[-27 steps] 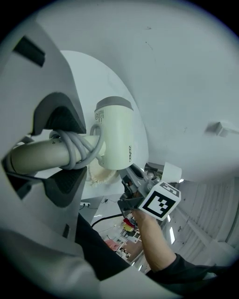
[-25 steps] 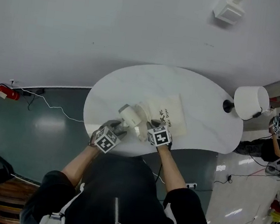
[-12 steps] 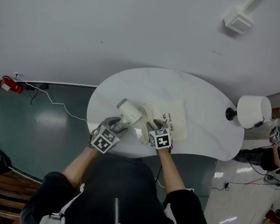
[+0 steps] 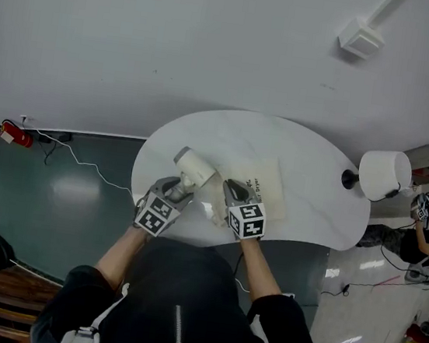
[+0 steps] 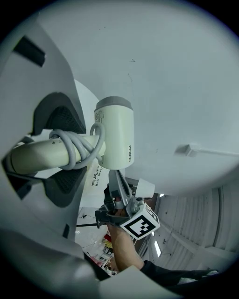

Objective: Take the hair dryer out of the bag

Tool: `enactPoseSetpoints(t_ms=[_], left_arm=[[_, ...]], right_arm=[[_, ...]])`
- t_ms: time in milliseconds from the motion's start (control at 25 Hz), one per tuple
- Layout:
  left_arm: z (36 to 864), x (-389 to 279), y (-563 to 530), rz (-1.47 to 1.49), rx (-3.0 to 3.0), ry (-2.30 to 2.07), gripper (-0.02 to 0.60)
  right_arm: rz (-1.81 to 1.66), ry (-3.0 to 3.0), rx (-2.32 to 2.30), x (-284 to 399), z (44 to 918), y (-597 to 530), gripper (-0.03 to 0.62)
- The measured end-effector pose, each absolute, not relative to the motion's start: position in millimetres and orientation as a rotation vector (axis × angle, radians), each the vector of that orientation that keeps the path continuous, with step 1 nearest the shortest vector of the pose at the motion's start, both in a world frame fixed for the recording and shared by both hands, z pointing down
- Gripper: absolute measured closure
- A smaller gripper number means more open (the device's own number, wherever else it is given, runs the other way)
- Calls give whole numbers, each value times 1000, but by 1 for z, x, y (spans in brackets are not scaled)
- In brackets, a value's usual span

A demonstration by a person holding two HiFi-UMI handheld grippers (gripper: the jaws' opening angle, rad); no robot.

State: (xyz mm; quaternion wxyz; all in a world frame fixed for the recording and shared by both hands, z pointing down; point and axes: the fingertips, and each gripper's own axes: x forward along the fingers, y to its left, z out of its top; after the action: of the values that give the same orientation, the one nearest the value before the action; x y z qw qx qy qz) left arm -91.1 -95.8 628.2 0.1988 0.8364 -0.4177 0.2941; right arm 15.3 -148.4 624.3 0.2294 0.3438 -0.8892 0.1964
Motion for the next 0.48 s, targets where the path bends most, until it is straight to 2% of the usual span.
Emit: enactPoseSetpoints(t_ms=[80, 480], left_arm=[[624, -94, -99, 806, 2340, -1188, 359], [587, -101, -121, 730, 2400, -1236, 359]], right_arm=[[518, -2481, 988, 17, 606, -151, 586], [326, -2627, 1192, 27, 519, -168, 591]])
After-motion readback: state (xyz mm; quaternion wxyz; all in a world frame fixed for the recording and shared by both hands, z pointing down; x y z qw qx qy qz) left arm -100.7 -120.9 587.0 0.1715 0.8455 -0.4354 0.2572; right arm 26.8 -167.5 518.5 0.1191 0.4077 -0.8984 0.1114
